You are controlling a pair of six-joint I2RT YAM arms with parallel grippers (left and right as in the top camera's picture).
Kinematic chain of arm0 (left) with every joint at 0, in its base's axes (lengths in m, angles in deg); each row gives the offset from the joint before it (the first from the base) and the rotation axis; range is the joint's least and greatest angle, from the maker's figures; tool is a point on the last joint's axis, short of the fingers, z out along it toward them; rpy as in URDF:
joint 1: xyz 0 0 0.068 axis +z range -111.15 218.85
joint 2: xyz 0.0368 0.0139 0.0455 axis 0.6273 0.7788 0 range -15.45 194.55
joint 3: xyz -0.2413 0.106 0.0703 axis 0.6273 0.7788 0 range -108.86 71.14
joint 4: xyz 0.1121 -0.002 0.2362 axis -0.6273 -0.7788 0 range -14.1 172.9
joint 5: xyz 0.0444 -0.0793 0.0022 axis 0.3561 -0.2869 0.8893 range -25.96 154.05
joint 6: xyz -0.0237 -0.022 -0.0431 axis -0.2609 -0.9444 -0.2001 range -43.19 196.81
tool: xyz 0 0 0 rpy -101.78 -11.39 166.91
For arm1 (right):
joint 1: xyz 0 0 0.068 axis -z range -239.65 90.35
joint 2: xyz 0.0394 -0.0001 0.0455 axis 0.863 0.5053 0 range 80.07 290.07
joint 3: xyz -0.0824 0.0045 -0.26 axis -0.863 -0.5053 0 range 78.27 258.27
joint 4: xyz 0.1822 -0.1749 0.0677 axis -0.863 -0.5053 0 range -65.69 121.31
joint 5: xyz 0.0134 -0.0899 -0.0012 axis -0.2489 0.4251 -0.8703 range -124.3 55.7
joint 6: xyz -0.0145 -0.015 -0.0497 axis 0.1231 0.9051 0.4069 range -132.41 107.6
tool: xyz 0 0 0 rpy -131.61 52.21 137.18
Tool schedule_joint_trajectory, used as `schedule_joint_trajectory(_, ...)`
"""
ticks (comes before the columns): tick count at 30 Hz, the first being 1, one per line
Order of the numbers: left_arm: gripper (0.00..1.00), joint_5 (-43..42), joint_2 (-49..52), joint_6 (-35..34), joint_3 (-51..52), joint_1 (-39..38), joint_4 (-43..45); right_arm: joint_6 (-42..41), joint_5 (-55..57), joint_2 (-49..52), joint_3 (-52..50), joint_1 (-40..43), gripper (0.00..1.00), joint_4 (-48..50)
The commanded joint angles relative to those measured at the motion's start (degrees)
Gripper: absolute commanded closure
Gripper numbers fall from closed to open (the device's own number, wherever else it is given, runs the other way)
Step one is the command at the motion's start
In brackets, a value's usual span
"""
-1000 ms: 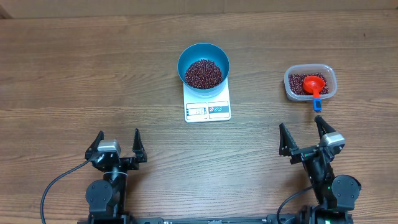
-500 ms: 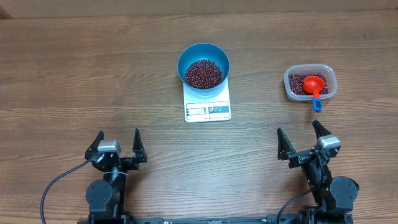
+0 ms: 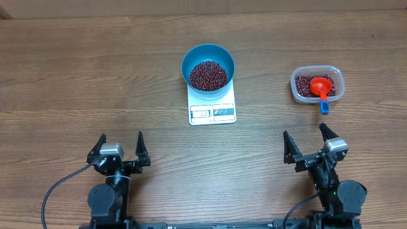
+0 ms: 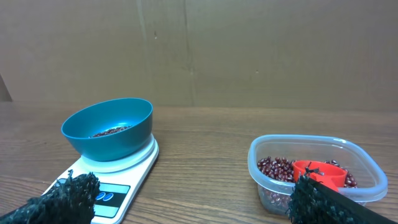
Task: Scoop item into bowl and weigh 150g on scale
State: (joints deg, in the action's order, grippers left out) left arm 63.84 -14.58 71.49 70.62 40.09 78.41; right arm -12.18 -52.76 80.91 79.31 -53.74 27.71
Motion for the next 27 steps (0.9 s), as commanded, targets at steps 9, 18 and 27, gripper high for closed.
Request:
schedule_joint_trajectory(9,0.00,0.39,-0.61,1.51,0.24,0.35,0.02,1.31,1.92,-0.72,-0.61,-0.35,0.00,0.02)
schedule_joint_trajectory(18,0.01,0.37,-0.61,1.51,0.24,0.35,0.02,-6.40,8.46,-0.72,-0.61,-0.63,0.00,0.00)
schedule_joint_trajectory(27,0.00,0.37,-0.61,1.51,0.24,0.35,0.02,-10.97,18.36,-0.72,-0.61,-9.53,0.00,-0.07)
